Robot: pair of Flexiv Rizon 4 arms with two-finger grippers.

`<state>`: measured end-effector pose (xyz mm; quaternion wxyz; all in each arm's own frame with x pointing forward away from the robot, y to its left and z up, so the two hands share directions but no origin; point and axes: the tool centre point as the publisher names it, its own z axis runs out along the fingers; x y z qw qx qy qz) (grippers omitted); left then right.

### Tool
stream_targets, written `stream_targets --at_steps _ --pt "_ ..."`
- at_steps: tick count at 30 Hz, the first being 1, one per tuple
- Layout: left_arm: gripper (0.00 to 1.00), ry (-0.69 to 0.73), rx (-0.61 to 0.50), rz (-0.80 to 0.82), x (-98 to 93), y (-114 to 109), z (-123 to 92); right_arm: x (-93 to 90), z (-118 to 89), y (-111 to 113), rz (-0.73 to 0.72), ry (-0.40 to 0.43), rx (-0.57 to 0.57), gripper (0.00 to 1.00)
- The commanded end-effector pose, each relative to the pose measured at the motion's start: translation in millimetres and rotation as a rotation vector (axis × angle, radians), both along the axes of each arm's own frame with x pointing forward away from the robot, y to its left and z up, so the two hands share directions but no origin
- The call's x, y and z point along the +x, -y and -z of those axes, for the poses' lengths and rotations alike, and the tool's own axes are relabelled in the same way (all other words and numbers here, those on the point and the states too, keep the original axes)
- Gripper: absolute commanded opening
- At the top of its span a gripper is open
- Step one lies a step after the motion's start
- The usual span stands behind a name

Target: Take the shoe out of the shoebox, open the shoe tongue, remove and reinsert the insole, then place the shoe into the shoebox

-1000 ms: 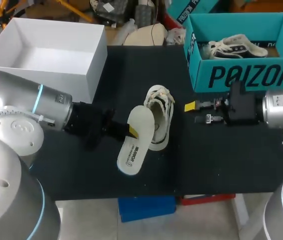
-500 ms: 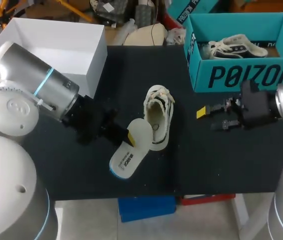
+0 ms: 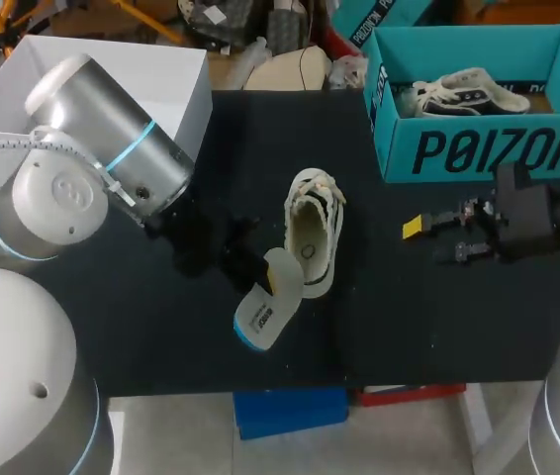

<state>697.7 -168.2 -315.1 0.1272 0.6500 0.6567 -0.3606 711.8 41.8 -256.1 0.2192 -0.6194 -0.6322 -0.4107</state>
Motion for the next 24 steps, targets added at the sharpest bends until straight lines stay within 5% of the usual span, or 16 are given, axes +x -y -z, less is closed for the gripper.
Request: stream_targets --at_steps 1,24 --pt "0.00 -0.012 0.034 0.024 16.7 18 14 1.0 0 -1 0.000 -0.002 -0.002 1.00" --pt "0.00 -0.026 -0.025 -0.016 85.7 45 57 1.0 0 -1 0.000 -0.002 -0.002 1.00"
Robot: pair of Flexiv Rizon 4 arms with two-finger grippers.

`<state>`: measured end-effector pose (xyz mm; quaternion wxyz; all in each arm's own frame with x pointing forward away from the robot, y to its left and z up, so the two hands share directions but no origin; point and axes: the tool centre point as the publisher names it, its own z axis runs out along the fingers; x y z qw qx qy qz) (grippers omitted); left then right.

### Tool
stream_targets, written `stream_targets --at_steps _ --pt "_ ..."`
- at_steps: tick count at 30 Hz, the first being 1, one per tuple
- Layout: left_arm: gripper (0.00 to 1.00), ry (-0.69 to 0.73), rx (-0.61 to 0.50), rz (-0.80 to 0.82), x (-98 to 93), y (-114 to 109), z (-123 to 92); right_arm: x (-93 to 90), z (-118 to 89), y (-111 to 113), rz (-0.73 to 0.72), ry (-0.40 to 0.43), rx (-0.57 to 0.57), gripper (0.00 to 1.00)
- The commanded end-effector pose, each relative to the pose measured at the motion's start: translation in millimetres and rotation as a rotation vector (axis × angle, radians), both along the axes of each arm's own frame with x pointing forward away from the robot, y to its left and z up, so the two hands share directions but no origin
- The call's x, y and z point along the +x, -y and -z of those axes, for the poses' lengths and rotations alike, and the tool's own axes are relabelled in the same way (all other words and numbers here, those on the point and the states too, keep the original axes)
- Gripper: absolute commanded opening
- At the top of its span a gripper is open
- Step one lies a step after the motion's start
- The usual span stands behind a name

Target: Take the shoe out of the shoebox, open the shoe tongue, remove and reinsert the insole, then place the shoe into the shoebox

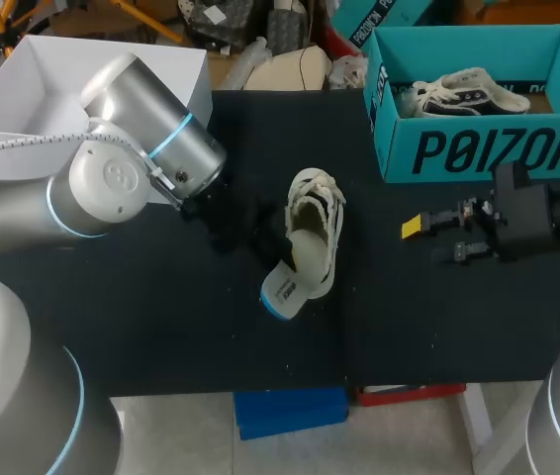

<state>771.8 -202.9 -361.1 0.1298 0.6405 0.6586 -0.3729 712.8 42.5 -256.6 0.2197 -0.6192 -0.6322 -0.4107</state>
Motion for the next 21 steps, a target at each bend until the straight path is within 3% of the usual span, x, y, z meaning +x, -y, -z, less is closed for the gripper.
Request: stream_targets --at_steps 1,13,14,16,18,20,21 --pt "0.00 -0.004 -0.006 -0.005 13.9 11 12 0.0 0 0 0.001 -0.001 -0.002 1.00" --pt "0.00 0.024 -0.033 -0.064 44.4 28 16 0.0 0 0 0.001 -0.001 -0.002 1.00" --pt "0.05 0.031 -0.024 -0.068 45.5 29 16 0.0 0 0 0.001 -0.001 -0.002 1.00" --pt "0.23 0.035 -0.018 -0.070 47.2 29 15 0.0 0 0 0.001 -0.001 -0.002 1.00" --pt "0.48 0.039 -0.021 -0.076 47.1 29 10 0.0 0 0 0.001 -0.001 -0.002 1.00" --pt "0.86 0.040 -0.023 -0.079 44.8 27 3 0.0 0 0 0.001 -0.001 -0.002 1.00" --pt "0.97 0.039 -0.026 -0.081 43.1 26 0 0.0 0 0 0.001 -0.001 -0.002 1.00"
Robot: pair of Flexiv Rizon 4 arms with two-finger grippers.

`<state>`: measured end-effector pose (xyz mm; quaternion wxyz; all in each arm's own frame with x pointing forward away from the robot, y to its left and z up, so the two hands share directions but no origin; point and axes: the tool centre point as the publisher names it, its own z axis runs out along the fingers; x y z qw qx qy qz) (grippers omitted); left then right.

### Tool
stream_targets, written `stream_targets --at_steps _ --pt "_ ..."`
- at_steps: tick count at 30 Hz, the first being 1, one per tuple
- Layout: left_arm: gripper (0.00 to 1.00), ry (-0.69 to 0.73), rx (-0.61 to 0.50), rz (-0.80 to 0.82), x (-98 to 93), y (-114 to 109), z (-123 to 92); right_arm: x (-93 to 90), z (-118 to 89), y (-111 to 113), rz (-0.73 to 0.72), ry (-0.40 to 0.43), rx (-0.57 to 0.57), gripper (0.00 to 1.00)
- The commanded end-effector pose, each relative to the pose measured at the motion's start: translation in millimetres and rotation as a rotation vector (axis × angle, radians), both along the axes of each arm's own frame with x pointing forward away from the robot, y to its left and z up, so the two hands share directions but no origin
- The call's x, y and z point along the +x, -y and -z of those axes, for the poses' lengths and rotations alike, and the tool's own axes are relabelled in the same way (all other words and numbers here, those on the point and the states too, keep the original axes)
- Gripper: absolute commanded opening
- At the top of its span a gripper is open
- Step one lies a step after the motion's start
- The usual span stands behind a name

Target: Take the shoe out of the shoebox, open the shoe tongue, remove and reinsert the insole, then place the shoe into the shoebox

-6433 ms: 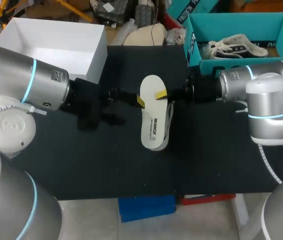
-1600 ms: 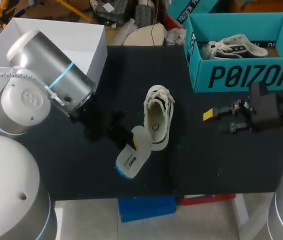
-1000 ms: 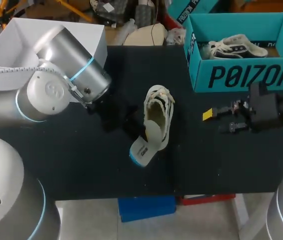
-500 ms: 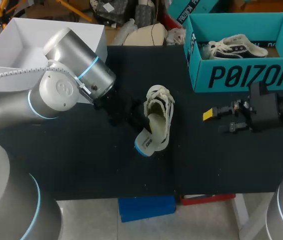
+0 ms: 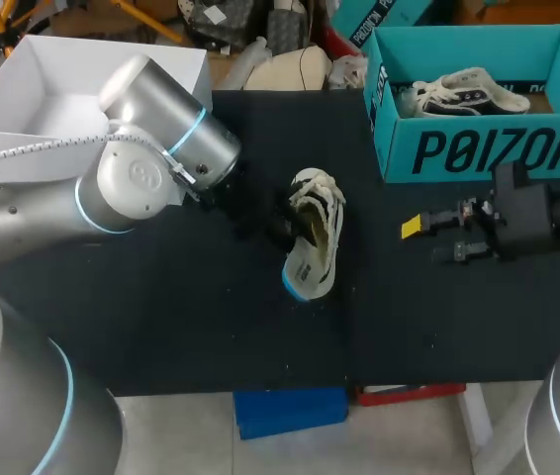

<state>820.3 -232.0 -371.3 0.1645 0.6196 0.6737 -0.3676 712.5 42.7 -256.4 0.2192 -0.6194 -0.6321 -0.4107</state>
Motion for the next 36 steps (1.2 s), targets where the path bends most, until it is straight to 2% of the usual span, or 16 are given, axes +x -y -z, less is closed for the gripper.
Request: stream_targets --at_steps 1,7,12,17,18,20,23,25,27,28,30,36 --pt "1.00 0.007 0.004 -0.007 -7.4 -4 -14 0.2 0 0 0.000 -0.002 -0.002 1.00" --pt "1.00 0.010 0.007 0.005 -26.3 -15 -30 0.2 0 0 0.000 -0.002 -0.002 1.00" --pt "0.95 -0.002 0.014 0.022 -48.2 -23 -36 0.2 0 0 0.000 -0.002 -0.002 1.00" --pt "0.80 -0.020 0.010 0.042 -68.0 -29 -41 0.2 0 0 0.000 -0.002 -0.002 1.00" --pt "0.73 -0.024 0.010 0.044 -70.7 -30 -42 0.2 0 0 0.000 -0.002 -0.002 1.00" --pt "0.50 -0.031 0.016 0.044 -74.6 -35 -43 0.2 0 0 0.000 -0.002 -0.002 1.00" --pt "0.48 -0.035 0.070 0.036 -78.2 -43 -41 0.2 0 0 0.000 -0.002 -0.002 1.00" --pt "0.42 -0.047 0.085 0.031 -78.9 -46 -39 0.2 0 0 0.000 -0.002 -0.002 1.00" --pt "0.25 -0.056 0.102 0.036 -80.8 -47 -37 0.2 0 0 0.000 -0.002 -0.002 1.00" --pt "0.12 -0.063 0.105 0.041 -82.1 -47 -36 0.2 0 0 0.000 -0.002 -0.002 1.00" --pt "0.00 -0.083 0.108 0.049 -84.1 -46 -33 0.2 0 0 0.000 -0.002 -0.002 1.00" --pt "0.00 -0.113 0.110 0.061 -83.9 -43 -26 0.2 0 0 0.000 -0.002 -0.002 1.00"
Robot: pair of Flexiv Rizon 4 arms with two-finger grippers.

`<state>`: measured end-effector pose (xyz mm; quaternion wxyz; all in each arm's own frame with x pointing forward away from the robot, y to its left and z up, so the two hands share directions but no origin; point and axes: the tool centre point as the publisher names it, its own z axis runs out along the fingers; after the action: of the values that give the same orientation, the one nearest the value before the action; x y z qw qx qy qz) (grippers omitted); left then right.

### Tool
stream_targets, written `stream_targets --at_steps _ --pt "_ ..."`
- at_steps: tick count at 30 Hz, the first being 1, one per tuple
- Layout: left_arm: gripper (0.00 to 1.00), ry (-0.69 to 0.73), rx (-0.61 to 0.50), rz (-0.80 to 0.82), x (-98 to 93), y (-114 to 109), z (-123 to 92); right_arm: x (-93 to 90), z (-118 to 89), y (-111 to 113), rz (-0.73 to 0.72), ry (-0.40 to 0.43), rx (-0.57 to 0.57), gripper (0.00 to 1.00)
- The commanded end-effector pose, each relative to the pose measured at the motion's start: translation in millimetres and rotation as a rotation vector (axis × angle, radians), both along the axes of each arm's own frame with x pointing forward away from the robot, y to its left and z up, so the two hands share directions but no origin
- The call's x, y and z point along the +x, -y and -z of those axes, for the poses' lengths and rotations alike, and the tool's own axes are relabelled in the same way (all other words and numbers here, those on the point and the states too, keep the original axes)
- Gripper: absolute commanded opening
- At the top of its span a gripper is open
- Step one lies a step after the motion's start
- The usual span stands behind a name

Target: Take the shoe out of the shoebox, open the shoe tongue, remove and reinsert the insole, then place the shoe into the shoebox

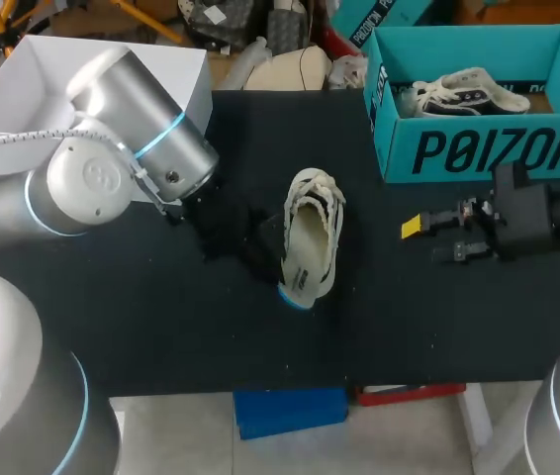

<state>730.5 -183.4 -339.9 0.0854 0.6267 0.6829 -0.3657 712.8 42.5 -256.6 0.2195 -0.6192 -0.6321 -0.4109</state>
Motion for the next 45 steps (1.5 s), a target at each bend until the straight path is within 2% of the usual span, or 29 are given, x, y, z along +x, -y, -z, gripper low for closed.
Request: stream_targets --at_steps 1,10,17,25,36,45 --pt "0.00 -0.016 -0.008 0.000 8.1 6 5 0.0 0 0 0.000 -0.002 -0.003 1.00" --pt "0.00 -0.010 -0.065 -0.032 35.9 10 6 0.0 0 0 0.000 -0.002 -0.003 1.00" --pt "0.00 0.016 -0.077 -0.046 59.5 18 19 0.0 0 0 0.000 -0.002 -0.003 1.00" --pt "0.00 0.072 -0.070 -0.034 78.0 29 24 0.0 0 0 0.000 -0.002 -0.003 1.00" --pt "0.00 0.146 -0.021 -0.076 96.9 31 29 0.0 0 0 0.000 -0.002 -0.003 1.00" --pt "0.00 0.235 0.055 -0.026 97.7 36 34 0.0 0 0 0.000 -0.002 -0.003 1.00"
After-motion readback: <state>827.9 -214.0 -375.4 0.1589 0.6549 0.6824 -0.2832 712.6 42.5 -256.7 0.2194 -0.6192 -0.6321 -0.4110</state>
